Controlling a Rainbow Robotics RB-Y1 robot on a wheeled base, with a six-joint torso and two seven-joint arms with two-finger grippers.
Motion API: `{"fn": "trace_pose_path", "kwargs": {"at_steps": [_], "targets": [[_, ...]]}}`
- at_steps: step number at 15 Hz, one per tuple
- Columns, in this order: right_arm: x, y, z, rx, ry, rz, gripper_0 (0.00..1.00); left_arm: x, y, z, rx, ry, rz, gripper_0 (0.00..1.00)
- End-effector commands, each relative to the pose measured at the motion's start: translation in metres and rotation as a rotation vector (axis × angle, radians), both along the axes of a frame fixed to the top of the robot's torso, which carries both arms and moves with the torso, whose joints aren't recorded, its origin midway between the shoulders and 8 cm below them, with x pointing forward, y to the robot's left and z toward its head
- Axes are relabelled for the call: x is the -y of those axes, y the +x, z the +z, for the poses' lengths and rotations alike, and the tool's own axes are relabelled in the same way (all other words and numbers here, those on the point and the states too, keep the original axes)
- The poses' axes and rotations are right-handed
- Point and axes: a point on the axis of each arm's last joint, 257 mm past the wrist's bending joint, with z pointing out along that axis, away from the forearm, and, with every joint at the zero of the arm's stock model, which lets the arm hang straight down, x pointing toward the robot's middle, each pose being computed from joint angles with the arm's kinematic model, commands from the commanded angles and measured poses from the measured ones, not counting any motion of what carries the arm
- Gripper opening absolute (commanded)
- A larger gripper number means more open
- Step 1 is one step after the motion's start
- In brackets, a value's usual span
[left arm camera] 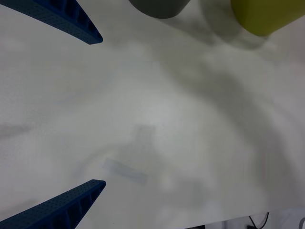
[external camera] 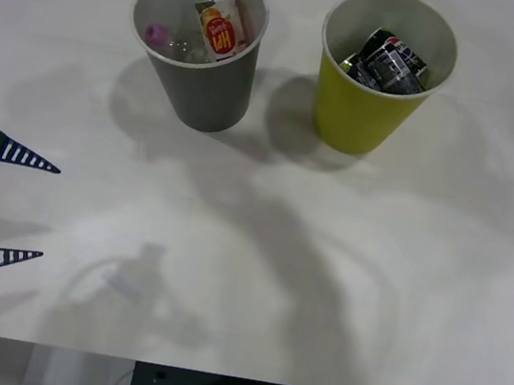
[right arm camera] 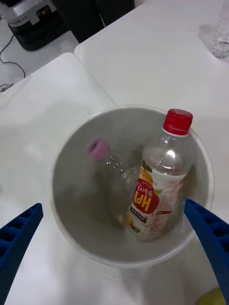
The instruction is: Put the can into the green bin and the plastic bottle into the gray bin
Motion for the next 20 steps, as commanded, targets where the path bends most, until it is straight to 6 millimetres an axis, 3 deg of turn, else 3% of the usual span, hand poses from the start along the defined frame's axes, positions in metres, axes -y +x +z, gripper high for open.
{"fn": "trace_pose_path", "kwargs": {"at_steps": [1, 5, 10, 14, 20], "targets": [[0.031, -0.009, 0.004, -0.011, -0.02, 0.021, 1.0, 0.0, 0.0, 0.0, 0.0, 0.0, 0.0, 0.98], [0.074, -0.028, 0.009, -0.011, -0.034, 0.053, 1.0, 0.0, 0.0, 0.0, 0.0, 0.0, 0.0, 0.98], [0.125, -0.071, 0.003, 0.012, -0.032, 0.109, 1.0, 0.0, 0.0, 0.0, 0.0, 0.0, 0.0, 0.98], [0.165, -0.118, -0.018, 0.036, -0.042, 0.161, 1.0, 0.0, 0.0, 0.0, 0.0, 0.0, 0.0, 0.98], [0.222, -0.163, -0.053, 0.09, -0.085, 0.254, 1.0, 0.0, 0.0, 0.0, 0.0, 0.0, 0.0, 0.98]]}}
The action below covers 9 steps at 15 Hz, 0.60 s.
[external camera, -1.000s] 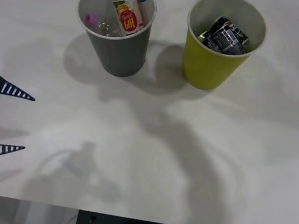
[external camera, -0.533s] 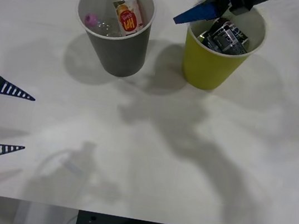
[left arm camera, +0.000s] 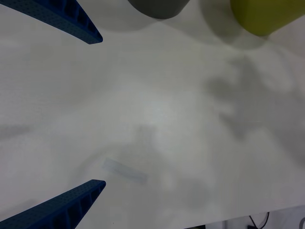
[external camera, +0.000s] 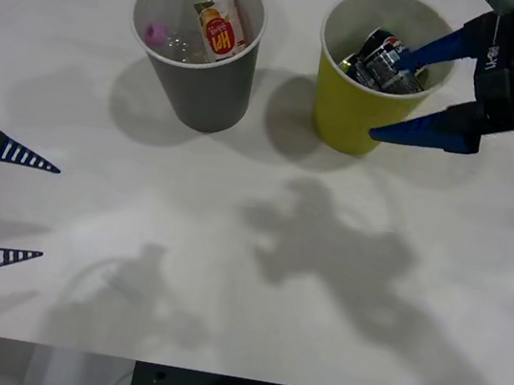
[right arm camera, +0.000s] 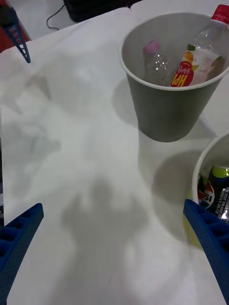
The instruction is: Put the can into the green bin and the plastic bottle into the gray bin
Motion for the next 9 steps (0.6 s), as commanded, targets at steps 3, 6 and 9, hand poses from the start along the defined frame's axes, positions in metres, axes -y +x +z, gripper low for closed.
{"fn": "trace_pose_path", "kwargs": {"at_steps": [3, 6, 9], "targets": [[0.045, -0.028, -0.028, 0.043, -0.031, 0.054, 1.0, 0.0, 0.0, 0.0, 0.0, 0.0, 0.0, 0.98], [0.069, -0.04, -0.048, 0.076, -0.053, 0.069, 1.0, 0.0, 0.0, 0.0, 0.0, 0.0, 0.0, 0.98], [0.095, -0.054, -0.067, 0.099, -0.097, 0.104, 1.0, 0.0, 0.0, 0.0, 0.0, 0.0, 0.0, 0.98]]}}
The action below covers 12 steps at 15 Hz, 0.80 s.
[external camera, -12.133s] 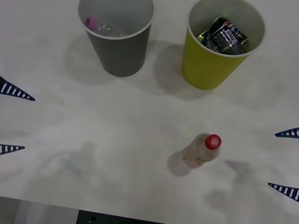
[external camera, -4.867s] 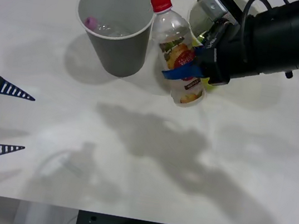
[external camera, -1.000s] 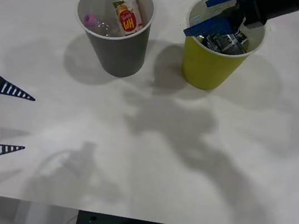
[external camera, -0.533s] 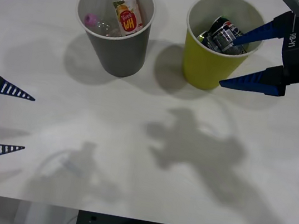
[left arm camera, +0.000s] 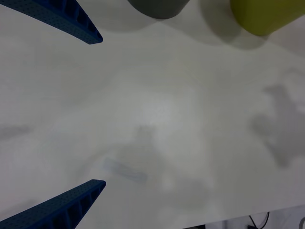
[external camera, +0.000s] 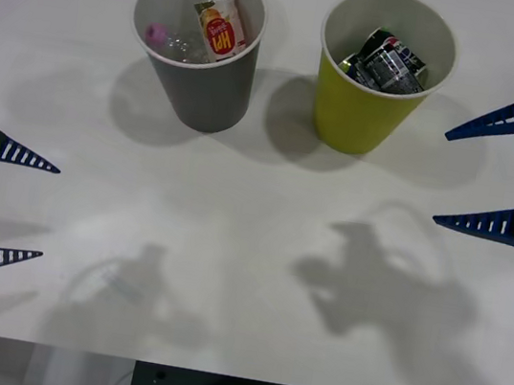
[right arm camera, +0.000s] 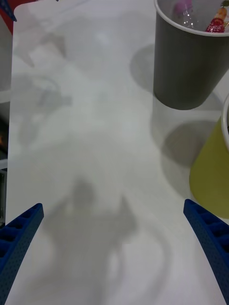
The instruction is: Put the can into the green bin and the plastic bottle into the gray bin
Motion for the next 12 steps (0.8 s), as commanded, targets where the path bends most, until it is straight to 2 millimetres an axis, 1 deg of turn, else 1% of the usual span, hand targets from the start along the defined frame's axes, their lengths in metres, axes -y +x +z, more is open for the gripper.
{"fn": "trace_pose_path", "kwargs": {"at_steps": [1, 3, 6, 9, 12], "targets": [[0.023, -0.014, -0.016, 0.017, -0.038, 0.034, 1.0, 0.0, 0.0, 0.0, 0.0, 0.0, 0.0, 0.98], [0.04, -0.027, -0.028, 0.016, -0.051, 0.046, 1.0, 0.0, 0.0, 0.0, 0.0, 0.0, 0.0, 0.98], [0.062, -0.039, -0.042, 0.036, -0.059, 0.047, 1.0, 0.0, 0.0, 0.0, 0.0, 0.0, 0.0, 0.98], [0.077, -0.048, -0.059, 0.05, -0.07, 0.049, 1.0, 0.0, 0.0, 0.0, 0.0, 0.0, 0.0, 0.98], [0.087, -0.054, -0.075, 0.078, -0.067, 0.071, 1.0, 0.0, 0.0, 0.0, 0.0, 0.0, 0.0, 0.98]]}}
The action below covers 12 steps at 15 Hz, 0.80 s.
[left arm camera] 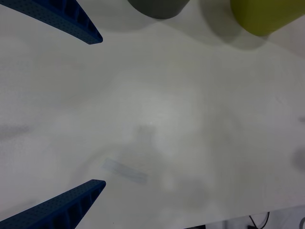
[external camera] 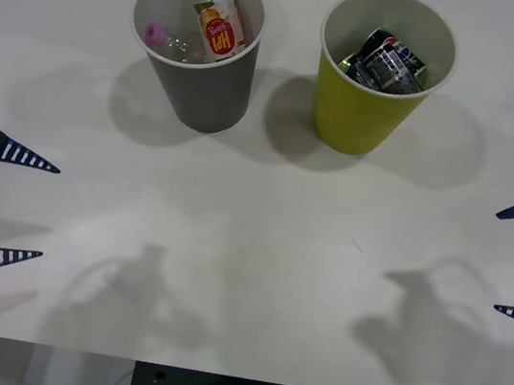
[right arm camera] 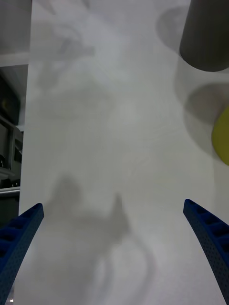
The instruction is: Put the can into the green bin and the plastic bottle into the gray bin
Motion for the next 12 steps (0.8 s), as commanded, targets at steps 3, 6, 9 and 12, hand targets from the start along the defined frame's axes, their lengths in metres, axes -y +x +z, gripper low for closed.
{"fn": "trace_pose_path", "kwargs": {"at_steps": [3, 6, 9, 12], "targets": [[0.012, -0.003, -0.023, 0.048, -0.029, 0.034, 1.0, 0.0, 0.0, 0.0, 0.0, 0.0, 0.0, 0.98], [0.013, -0.003, -0.034, 0.048, -0.038, 0.028, 1.0, 0.0, 0.0, 0.0, 0.0, 0.0, 0.0, 0.98], [0.016, -0.003, -0.038, 0.051, -0.059, 0.031, 1.0, 0.0, 0.0, 0.0, 0.0, 0.0, 0.0, 0.98], [0.019, -0.002, -0.04, 0.053, -0.073, 0.027, 1.0, 0.0, 0.0, 0.0, 0.0, 0.0, 0.0, 0.98]]}}
